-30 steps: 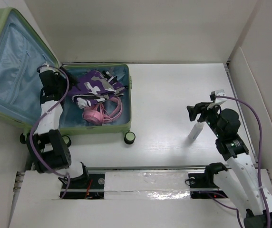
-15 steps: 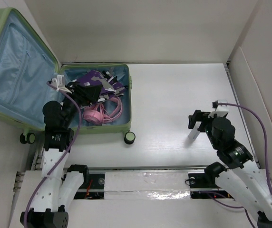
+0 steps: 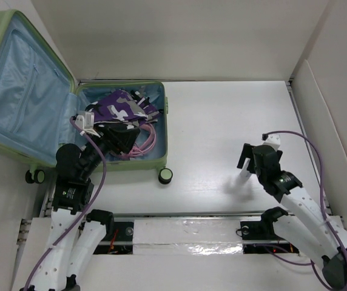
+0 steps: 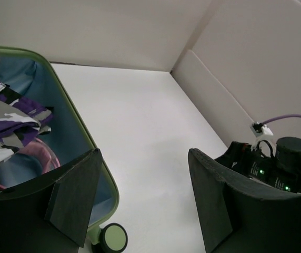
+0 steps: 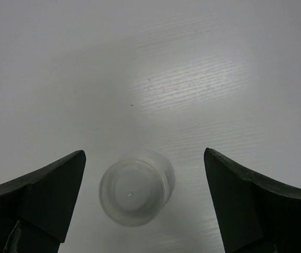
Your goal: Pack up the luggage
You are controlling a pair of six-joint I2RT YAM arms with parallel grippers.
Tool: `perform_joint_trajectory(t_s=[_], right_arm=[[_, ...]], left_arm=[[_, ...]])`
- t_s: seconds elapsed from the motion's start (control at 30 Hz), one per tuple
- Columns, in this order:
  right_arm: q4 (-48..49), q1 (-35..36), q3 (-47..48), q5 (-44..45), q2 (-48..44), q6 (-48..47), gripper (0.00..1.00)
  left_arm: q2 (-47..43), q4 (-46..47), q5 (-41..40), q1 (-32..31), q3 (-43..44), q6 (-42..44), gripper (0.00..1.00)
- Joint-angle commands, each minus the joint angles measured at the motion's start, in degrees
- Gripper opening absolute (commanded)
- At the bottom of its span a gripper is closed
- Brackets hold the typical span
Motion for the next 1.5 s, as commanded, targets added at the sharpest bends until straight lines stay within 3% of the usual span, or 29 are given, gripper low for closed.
perform_joint_trajectory(t_s=[0.0, 0.13, 0.17, 0.23, 0.27, 0.37, 0.5, 0.6, 0.77, 1.0, 1.17, 1.47], right_arm=[[4.8, -1.4, -0.8, -2.5, 3.7, 2.6, 0.99], [6.6, -1.4, -1.3, -2.0, 6.1, 3.0, 0.86], [7.3, -1.4, -1.4, -1.9, 6.2, 2.6, 0.75], [7.9, -1.4, -1.3, -1.9, 6.3, 2.2, 0.62], [8.2, -1.4, -1.3, -2.0, 6.3, 2.2, 0.47], [8.4, -0.7, 0.7, -2.7, 5.6, 0.8, 0.3], [9.1, 3.7, 8.1, -7.3, 6.5, -3.3, 0.3], [11.7, 9.2, 18.4, -12.6, 13.3, -6.6, 0.3], [13.9, 17.4, 41.6, -20.1, 32.9, -14.1, 0.31], [19.0, 22.5, 60.3, -39.8, 53.3, -15.7, 0.31], [16.7, 26.0, 73.7, -40.4, 67.7, -17.0, 0.32], [26.1, 27.2, 77.6, -33.0, 77.2, -17.9, 0.33]], left_arm=[[-0.8, -0.6, -1.4, -2.0, 1.3, 3.3, 0.64], [-1.8, -1.0, -3.4, -3.5, 2.0, 5.2, 0.64], [-2.0, -1.0, -3.9, -3.5, 1.8, 5.5, 0.64], [-2.2, -2.1, -3.8, -4.0, 1.3, 5.7, 0.64], [-2.2, -2.6, -4.0, -4.0, 1.3, 5.9, 0.64], [-2.3, -3.3, -4.3, -4.6, 1.5, 6.7, 0.64], [-2.7, -3.7, -4.7, -4.6, 1.8, 6.9, 0.64], [-2.6, -4.4, -5.8, -4.6, 2.1, 7.3, 0.64], [-2.9, -6.2, -9.6, -4.6, 2.4, 7.8, 0.63], [-7.6, -6.5, -18.0, -4.6, 2.1, 6.6, 0.62], [-8.3, -6.6, -19.5, -4.6, 1.5, 6.4, 0.62], [-7.9, -6.3, -19.5, -4.6, 1.4, 6.3, 0.62]])
